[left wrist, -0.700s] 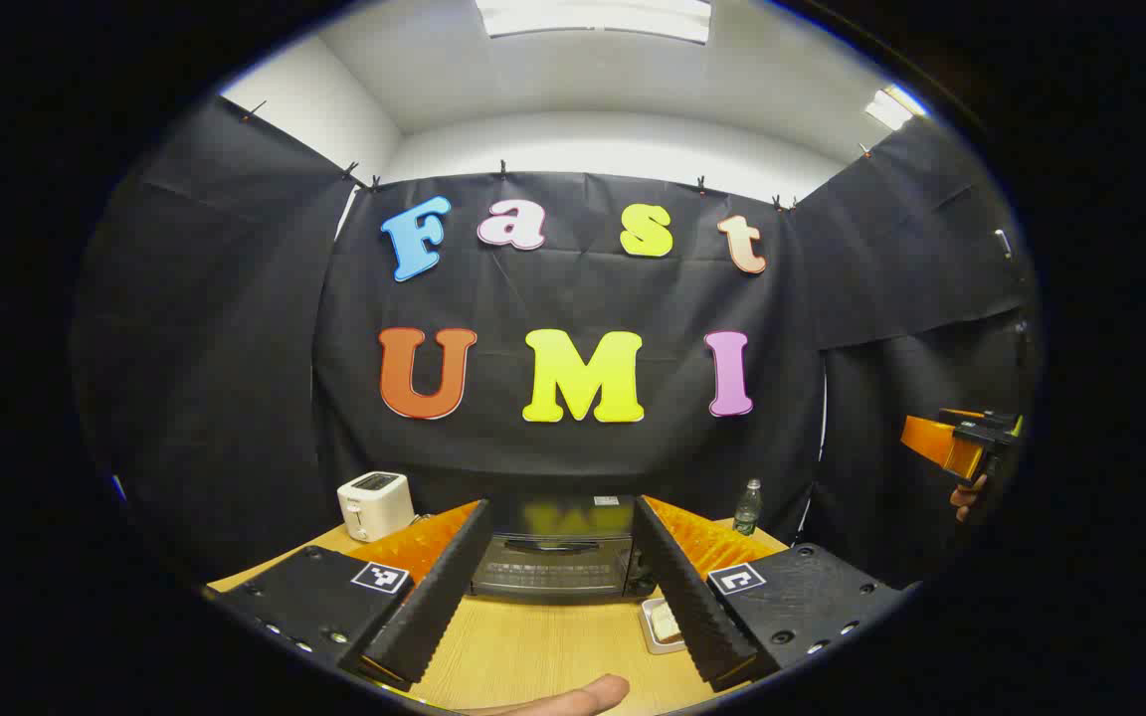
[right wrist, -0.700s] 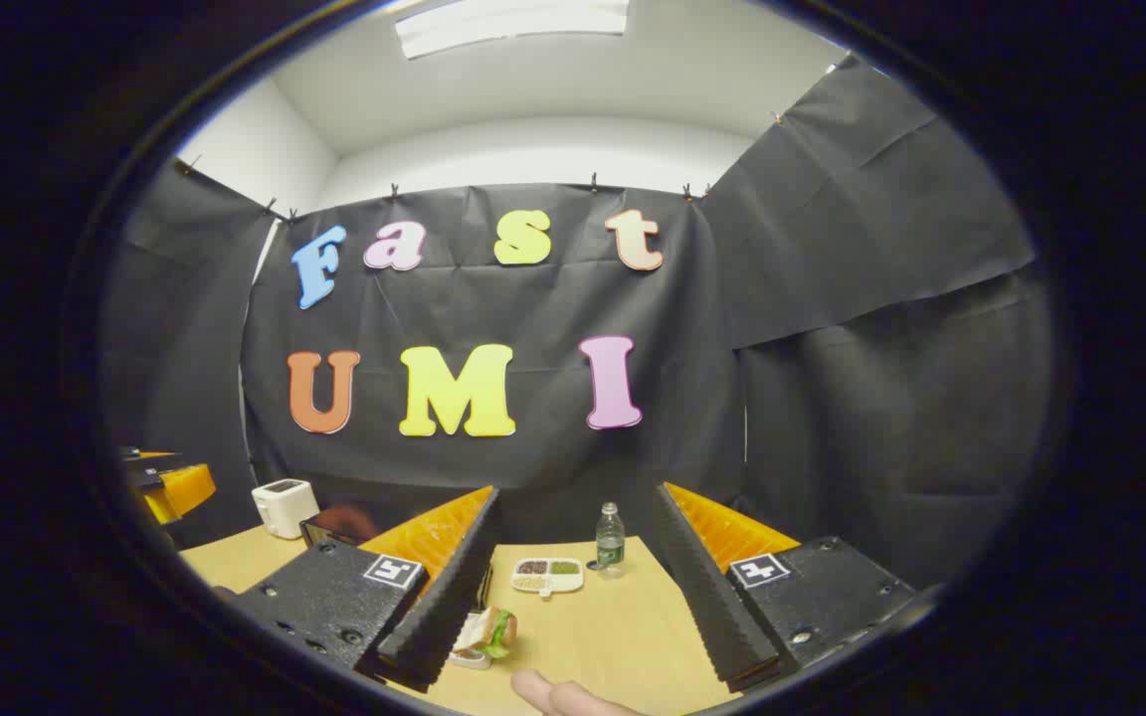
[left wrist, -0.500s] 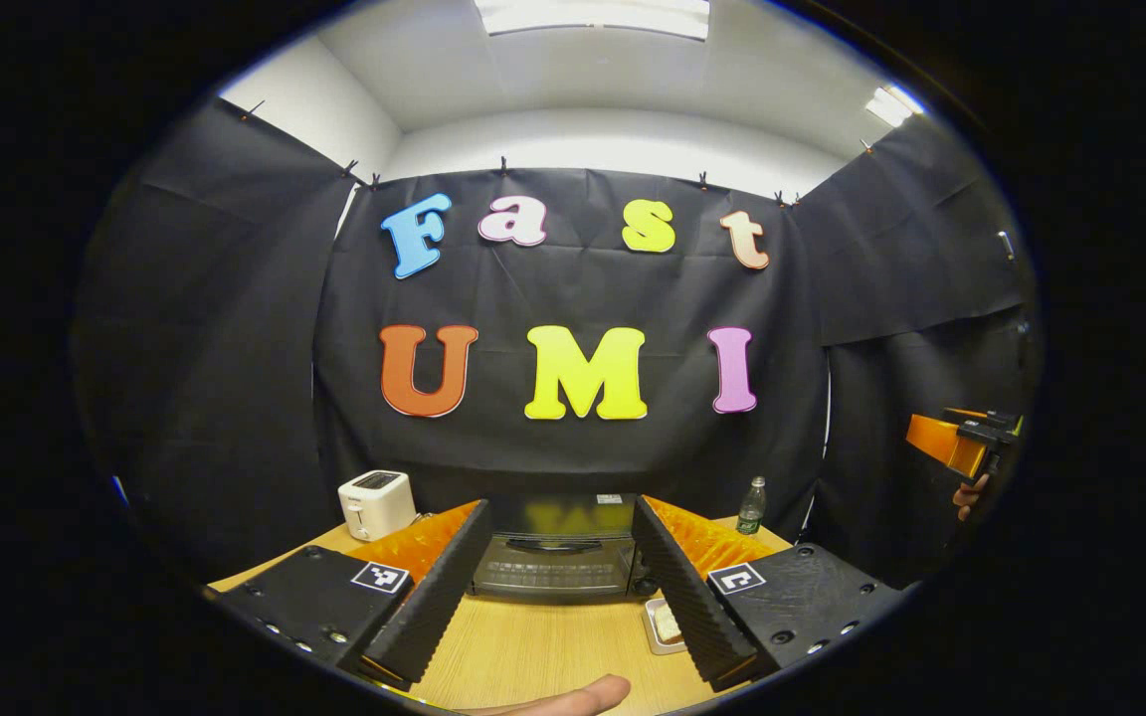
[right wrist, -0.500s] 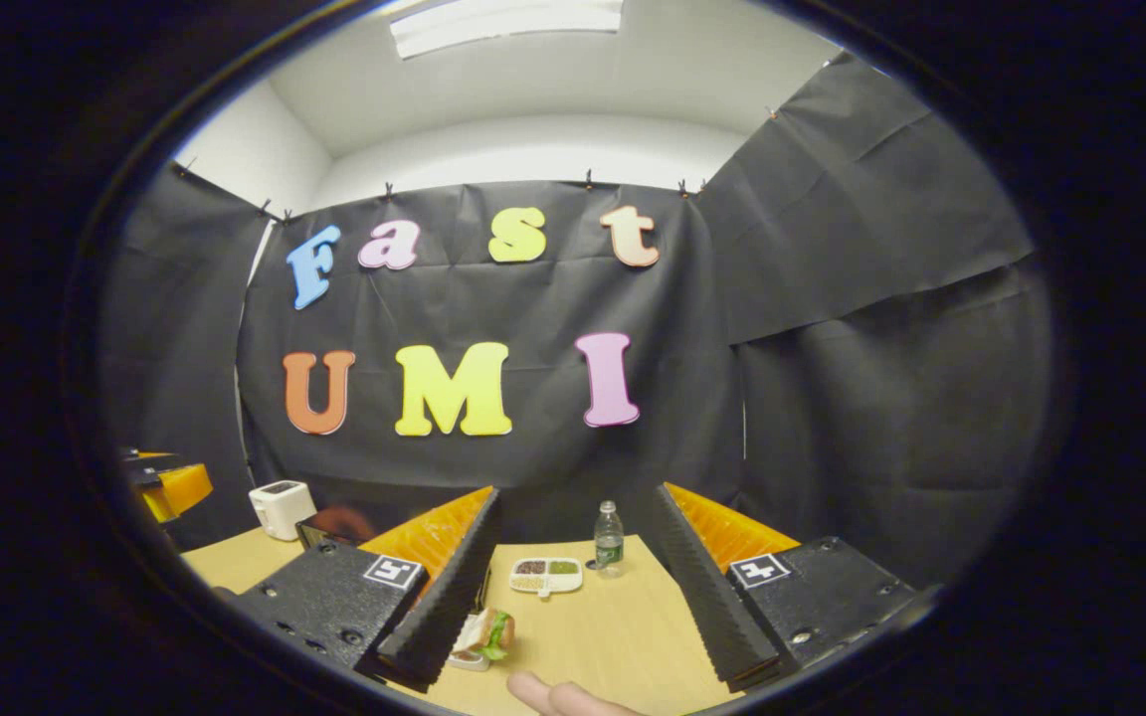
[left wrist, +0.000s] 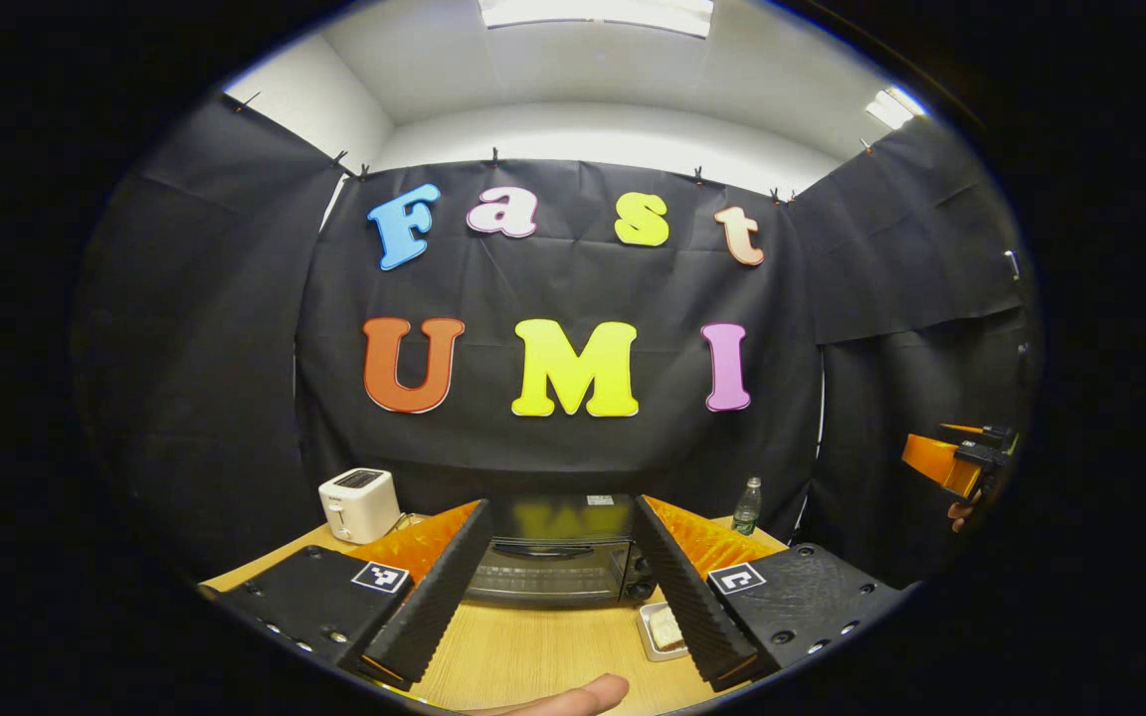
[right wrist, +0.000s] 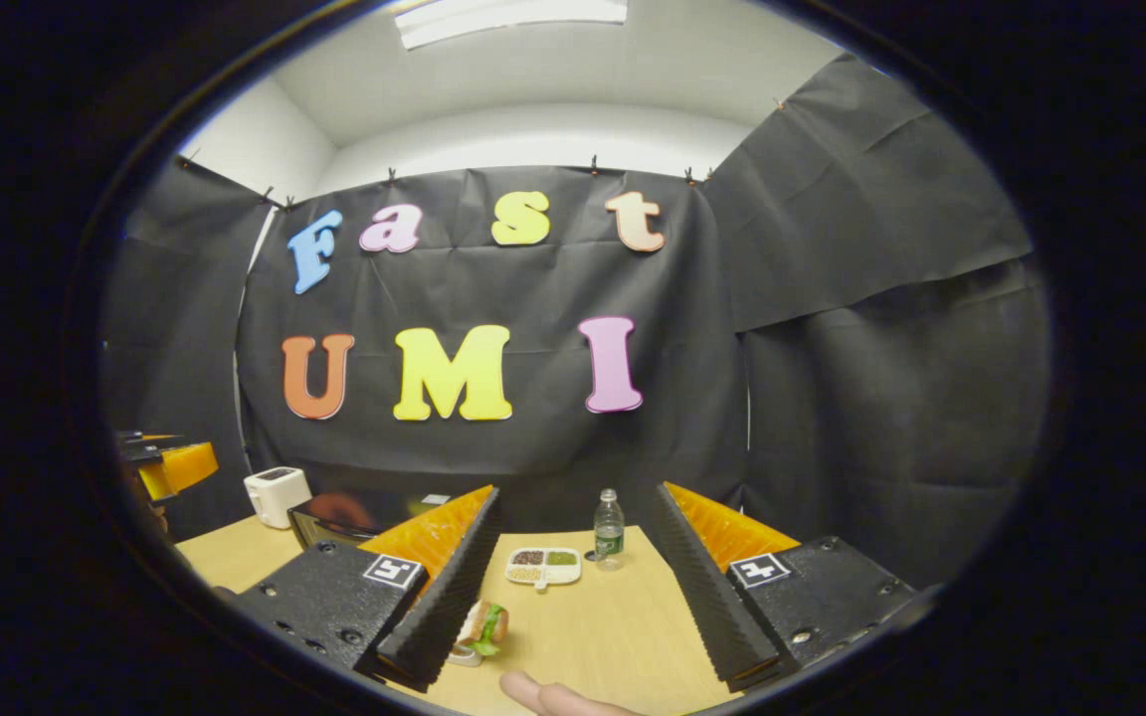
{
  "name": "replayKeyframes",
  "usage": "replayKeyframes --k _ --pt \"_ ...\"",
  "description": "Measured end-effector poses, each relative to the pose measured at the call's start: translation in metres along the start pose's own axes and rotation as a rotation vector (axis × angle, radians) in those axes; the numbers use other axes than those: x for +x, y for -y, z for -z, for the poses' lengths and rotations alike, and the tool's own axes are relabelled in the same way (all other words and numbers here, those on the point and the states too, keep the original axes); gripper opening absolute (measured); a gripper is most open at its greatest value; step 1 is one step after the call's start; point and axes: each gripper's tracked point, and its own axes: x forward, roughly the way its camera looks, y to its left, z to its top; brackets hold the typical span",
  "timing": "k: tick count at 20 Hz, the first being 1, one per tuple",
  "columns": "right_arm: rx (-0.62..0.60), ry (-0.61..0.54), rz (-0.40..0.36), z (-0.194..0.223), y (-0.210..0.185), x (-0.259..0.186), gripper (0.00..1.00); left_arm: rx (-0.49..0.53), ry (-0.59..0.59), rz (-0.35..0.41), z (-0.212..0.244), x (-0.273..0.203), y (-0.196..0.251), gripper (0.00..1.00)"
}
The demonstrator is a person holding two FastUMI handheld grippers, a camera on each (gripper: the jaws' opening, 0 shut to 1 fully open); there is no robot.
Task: Open the electric oven with the left hand, put the food in, and close the electric oven.
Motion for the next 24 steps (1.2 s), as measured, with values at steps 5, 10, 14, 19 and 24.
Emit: replayKeyframes --k 5,10,14,19,24 --pt "0.006 -0.038 -0.029 0.018 -0.003 0.01 0.96 0.009 -0.018 -0.056 0.018 0.042 -0.017 0.93" --pt "0.018 -0.053 0.002 0.025 0.012 0.016 0.96 0.002 -0.092 -0.024 0.051 0.101 -0.018 0.94" --pt "0.019 -0.049 0.008 0.028 0.019 0.015 0.96 0.004 -0.174 -0.009 0.085 0.15 -0.022 0.93" --pt "0.018 -0.052 0.019 0.032 0.032 0.012 0.96 0.038 -0.321 -0.03 0.145 0.201 -0.031 0.94" --pt "0.029 -0.066 0.026 0.04 0.04 0.011 0.96 0.047 -0.422 -0.047 0.188 0.228 -0.041 0.94"
